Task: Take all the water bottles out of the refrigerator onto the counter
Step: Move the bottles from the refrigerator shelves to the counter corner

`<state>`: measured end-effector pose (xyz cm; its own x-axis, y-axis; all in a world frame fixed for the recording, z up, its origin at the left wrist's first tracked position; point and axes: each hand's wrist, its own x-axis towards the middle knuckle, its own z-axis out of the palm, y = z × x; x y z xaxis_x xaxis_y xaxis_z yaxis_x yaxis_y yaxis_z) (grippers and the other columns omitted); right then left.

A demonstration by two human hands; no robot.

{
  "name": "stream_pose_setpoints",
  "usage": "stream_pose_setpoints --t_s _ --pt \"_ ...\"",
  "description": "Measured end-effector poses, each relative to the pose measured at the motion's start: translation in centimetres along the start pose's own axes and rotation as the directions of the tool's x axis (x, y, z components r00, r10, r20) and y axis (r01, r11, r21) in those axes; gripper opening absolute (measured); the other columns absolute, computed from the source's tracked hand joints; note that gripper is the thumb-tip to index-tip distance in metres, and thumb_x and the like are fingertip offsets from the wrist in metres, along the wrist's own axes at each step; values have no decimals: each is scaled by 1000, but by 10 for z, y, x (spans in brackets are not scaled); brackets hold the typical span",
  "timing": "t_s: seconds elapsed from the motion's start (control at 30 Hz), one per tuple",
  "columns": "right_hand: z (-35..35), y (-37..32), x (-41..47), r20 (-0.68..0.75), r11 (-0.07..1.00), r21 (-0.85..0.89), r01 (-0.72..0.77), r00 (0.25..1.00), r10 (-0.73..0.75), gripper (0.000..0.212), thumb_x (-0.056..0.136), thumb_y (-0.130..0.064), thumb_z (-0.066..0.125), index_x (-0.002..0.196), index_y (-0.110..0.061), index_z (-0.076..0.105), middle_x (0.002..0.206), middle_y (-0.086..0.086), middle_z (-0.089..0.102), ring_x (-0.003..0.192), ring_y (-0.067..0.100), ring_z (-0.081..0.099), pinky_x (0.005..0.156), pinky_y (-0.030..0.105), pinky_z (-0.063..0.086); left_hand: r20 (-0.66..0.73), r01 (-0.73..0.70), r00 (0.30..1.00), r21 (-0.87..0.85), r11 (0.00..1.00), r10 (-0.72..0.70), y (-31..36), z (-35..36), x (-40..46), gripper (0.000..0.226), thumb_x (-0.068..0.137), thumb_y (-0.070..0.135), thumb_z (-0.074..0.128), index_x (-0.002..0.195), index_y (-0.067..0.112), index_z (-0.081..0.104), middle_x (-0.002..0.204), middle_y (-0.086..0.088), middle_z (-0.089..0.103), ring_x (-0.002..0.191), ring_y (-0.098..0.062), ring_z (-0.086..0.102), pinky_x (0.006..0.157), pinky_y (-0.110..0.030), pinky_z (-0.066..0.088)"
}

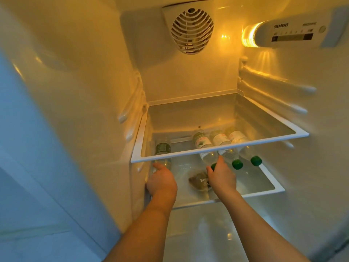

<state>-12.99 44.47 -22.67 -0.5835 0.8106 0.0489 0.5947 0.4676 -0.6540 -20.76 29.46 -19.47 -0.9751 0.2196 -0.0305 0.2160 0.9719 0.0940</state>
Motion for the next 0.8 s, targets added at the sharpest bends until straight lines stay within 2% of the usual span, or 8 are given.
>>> stream_pose_setpoints --t_s 0.07,0.13,0.27,0.4,0.47,0.57,0.73,0.8 --pt "2 2 -5 -47 999 41 6 999 -4 51 96 -33 55 140 -15 38 124 7 62 112 30 60 93 44 50 0 52 999 -100 994 -52 0 -2 -2 48 100 16 45 143 0 32 123 -16 64 112 -32 63 87 -42 53" --pt "2 5 -12 -75 994 112 16 997 -8 49 95 -30 54 140 -17 39 121 5 63 109 31 61 91 44 50 30 99 995 -215 972 -95 -2 -7 -7 39 98 18 49 133 3 42 120 -16 64 111 -33 63 87 -42 52" --pt "-2 10 -34 -105 967 251 46 994 -20 51 96 -32 52 142 -19 35 121 4 61 108 29 60 88 43 52 47 121 993 -357 926 -112 -6 -11 -29 47 92 24 54 133 8 39 118 -13 64 109 -32 62 83 -38 50" --pt "-10 17 -62 -162 945 321 67 987 -16 51 97 -34 50 143 -17 36 132 6 56 116 28 55 92 42 48 10 67 998 -364 929 -68 -10 -11 -58 60 96 25 47 147 12 19 112 -9 65 98 -28 62 70 -33 40" --pt "-17 18 -77 -211 927 358 114 977 -38 46 97 -36 50 138 -18 41 123 4 60 108 26 58 87 41 50 -12 38 999 -390 920 -47 -14 -7 -73 63 95 28 44 149 17 13 103 -7 66 86 -26 61 66 -33 41" --pt "-34 18 -94 -260 910 383 158 964 -58 42 96 -38 51 132 -17 46 111 1 61 99 23 58 79 37 49 -79 -33 997 -431 902 -1 -20 -7 -95 59 96 32 44 147 19 17 93 -4 63 79 -24 59 65 -32 46" --pt "-67 12 -113 -372 889 355 289 916 -149 29 94 -38 56 113 -15 55 84 -6 57 78 14 55 68 32 44 -210 -145 977 -493 858 45 -27 -30 -127 53 98 39 50 143 18 32 117 -6 64 98 -24 64 73 -30 49" --pt "-78 6 -116 -419 866 350 356 887 -195 25 92 -37 58 104 -15 58 74 -10 51 69 8 50 63 30 40 -256 -184 965 -533 826 49 -30 -39 -136 49 97 41 53 139 19 38 119 -3 63 100 -21 63 77 -27 51"
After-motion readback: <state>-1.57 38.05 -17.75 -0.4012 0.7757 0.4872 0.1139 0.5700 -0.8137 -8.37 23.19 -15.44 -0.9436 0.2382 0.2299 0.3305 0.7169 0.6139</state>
